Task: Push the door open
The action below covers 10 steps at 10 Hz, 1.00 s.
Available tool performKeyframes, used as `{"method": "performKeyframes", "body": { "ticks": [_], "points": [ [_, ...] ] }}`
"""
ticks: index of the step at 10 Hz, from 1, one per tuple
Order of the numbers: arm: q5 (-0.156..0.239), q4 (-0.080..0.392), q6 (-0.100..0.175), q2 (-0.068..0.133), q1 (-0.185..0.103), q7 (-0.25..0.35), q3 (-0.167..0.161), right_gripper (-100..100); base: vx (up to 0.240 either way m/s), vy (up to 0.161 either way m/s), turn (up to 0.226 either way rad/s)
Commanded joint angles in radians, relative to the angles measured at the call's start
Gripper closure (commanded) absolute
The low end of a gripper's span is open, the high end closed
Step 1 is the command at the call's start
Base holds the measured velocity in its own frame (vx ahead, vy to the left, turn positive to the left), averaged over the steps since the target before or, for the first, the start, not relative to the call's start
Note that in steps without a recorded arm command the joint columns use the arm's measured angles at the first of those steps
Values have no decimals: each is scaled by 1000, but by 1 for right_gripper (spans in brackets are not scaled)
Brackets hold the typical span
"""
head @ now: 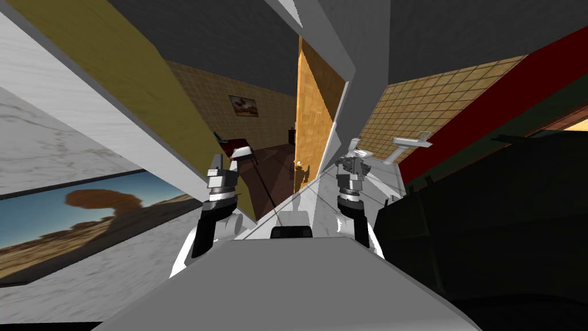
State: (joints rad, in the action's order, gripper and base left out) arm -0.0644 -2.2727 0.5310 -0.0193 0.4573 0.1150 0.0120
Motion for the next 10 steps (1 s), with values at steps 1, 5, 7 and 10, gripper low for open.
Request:
{"method": "performKeyframes", "body": {
  "ticks": [1,5,7,10],
  "points": [
    [1,41,6,8,-15,-2,-7,-100,118,-33,60],
    [5,125,19,23,-45,-5,-21,-100,55,-55,56],
    [7,180,27,31,-65,-7,-31,-100,70,-62,67],
    [9,243,37,40,-88,-9,-42,-100,67,-51,44]
  ]
}}
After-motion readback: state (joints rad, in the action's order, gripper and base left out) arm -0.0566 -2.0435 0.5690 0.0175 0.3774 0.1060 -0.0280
